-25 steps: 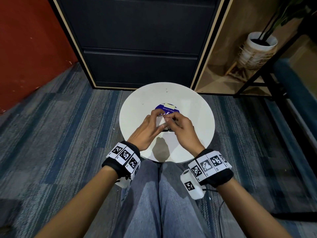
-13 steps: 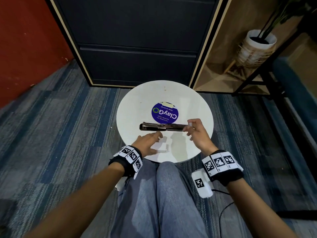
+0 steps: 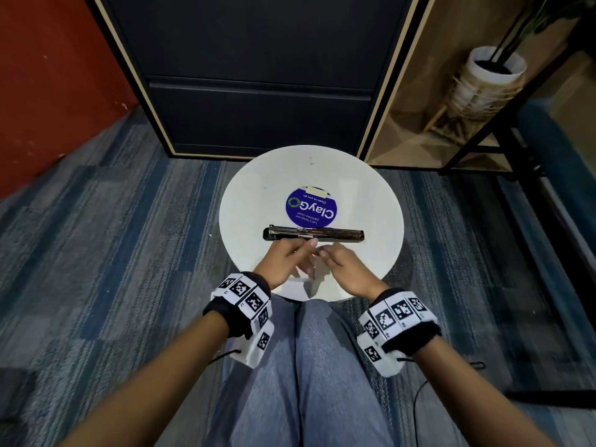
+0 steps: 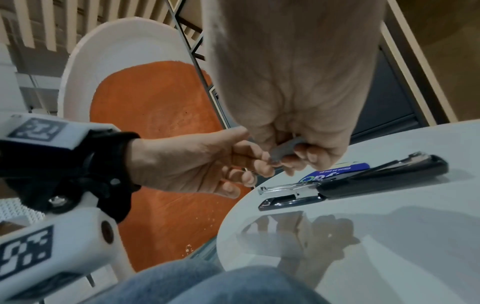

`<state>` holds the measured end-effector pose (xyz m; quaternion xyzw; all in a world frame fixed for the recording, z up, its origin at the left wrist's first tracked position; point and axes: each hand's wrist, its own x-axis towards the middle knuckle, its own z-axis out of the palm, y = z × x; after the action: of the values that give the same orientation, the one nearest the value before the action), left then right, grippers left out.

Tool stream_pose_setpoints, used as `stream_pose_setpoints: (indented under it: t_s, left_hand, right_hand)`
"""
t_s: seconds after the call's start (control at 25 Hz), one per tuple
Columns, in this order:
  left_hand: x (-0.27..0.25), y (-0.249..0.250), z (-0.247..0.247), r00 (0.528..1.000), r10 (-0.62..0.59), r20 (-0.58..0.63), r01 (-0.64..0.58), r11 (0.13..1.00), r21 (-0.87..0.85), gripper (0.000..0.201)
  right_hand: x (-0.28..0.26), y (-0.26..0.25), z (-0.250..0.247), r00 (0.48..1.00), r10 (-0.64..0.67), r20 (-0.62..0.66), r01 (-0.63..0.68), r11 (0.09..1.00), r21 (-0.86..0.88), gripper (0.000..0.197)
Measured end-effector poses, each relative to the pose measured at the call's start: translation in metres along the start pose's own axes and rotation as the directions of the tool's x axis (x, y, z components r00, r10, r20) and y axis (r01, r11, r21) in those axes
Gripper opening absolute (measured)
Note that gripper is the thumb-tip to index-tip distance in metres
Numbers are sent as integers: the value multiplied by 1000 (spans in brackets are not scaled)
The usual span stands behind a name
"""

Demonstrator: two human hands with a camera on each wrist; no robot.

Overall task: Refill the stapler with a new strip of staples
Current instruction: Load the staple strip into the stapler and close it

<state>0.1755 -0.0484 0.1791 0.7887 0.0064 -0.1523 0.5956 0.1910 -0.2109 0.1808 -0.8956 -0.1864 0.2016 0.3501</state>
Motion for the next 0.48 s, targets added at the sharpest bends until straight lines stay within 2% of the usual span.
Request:
stream_pose_setpoints:
  t_s: [0.12,0.16,0.24,0.32,0.48]
  left_hand:
    - [4,-3,-4,1000,9,-11,-9,1000,-13,15]
    - [6,-4,-7,1000,1,-31,-2,999,-32,10]
    - [9,-6,-14,997,-24,-69,19,998,-67,3]
    - [12,-10,-21,994,8,-112,-9,1000,-8,12]
    - [16,-26,-36,973,127,-192,-90,978,188,19]
  right_hand:
    - [4,-3,8,999,-21,34,21,1000,-12,27]
    - [5,-5,8,999,-51,-8,51,999,9,29]
    - [9,-8,8,982,-85,-170,97,993,67,31]
    - [17,-9,8,951,-52,-305,96,987,130,24]
    - [40,-13,4,960,-21,-278,45,996,81,19]
